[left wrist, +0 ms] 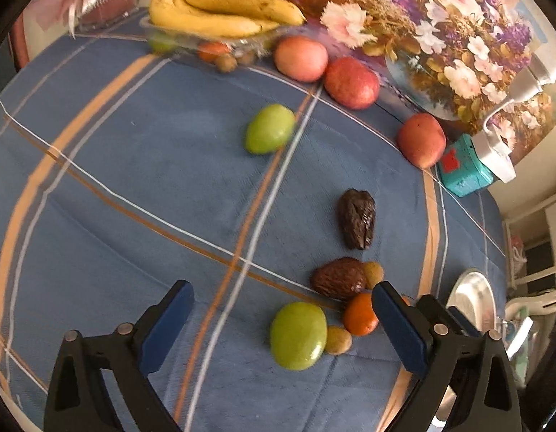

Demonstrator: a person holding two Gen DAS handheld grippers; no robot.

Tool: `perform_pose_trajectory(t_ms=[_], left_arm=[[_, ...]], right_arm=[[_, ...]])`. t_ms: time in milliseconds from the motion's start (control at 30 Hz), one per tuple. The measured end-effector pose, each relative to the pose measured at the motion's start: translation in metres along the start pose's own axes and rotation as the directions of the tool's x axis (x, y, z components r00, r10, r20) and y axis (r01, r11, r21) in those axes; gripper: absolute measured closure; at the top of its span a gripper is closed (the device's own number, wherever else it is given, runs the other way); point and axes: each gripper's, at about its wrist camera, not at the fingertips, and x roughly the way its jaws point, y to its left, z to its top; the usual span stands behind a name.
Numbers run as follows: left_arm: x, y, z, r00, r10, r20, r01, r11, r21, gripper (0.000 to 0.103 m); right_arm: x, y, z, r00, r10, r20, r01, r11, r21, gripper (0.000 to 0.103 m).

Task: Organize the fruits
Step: 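Grasp a tangerine with the right tool while the left tool grasps a green plum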

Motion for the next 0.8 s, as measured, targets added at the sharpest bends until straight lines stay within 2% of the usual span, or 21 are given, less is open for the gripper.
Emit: perform_pose_trajectory(t_ms=[67, 300, 367, 500, 633, 733, 800], left_arm=[[0.006, 0.000, -0.002, 1.000, -0.006, -0.018, 0.006, 1.000, -0.006, 0.006], [0.023, 0.001, -0.007, 0.996, -0.042, -0.085, 0.039, 0.998, -0.039, 0.016], [0.024, 0.002, -0.010, 0.993, -0.069, -0.097, 0.064, 0.996, -0.057, 0.022], [0.028, 0.004, -0.012, 0.985, -0.120, -0.120, 0.108, 0.989, -0.100, 0.023], [0.028, 0.003, -0.013, 0.988, -0.096, -0.121, 0.084, 0.992, -0.095, 0.037], [0.032, 0.005, -0.015, 0.987, -0.090, -0.132, 0.078, 0.992, -0.096, 0.042], [0.032, 0.004, -0.015, 0.989, -0.069, -0.131, 0.058, 0.995, -0.085, 0.051]], right_arm=[[0.005, -0.001, -0.002, 1.000, 0.006, -0.013, -0.006, 1.000, 0.005, 0.037], [0.025, -0.006, -0.007, 0.997, 0.034, -0.072, -0.032, 0.999, 0.028, 0.044], [0.030, -0.007, -0.008, 0.996, 0.036, -0.082, -0.033, 0.999, 0.034, 0.046], [0.034, -0.010, -0.009, 0.994, 0.059, -0.092, -0.054, 0.997, 0.052, 0.051], [0.034, -0.010, -0.010, 0.993, 0.079, -0.089, -0.074, 0.996, 0.057, 0.058], [0.034, -0.009, -0.010, 0.992, 0.096, -0.087, -0.090, 0.994, 0.068, 0.063], [0.034, -0.009, -0.010, 0.991, 0.102, -0.087, -0.096, 0.993, 0.073, 0.064]])
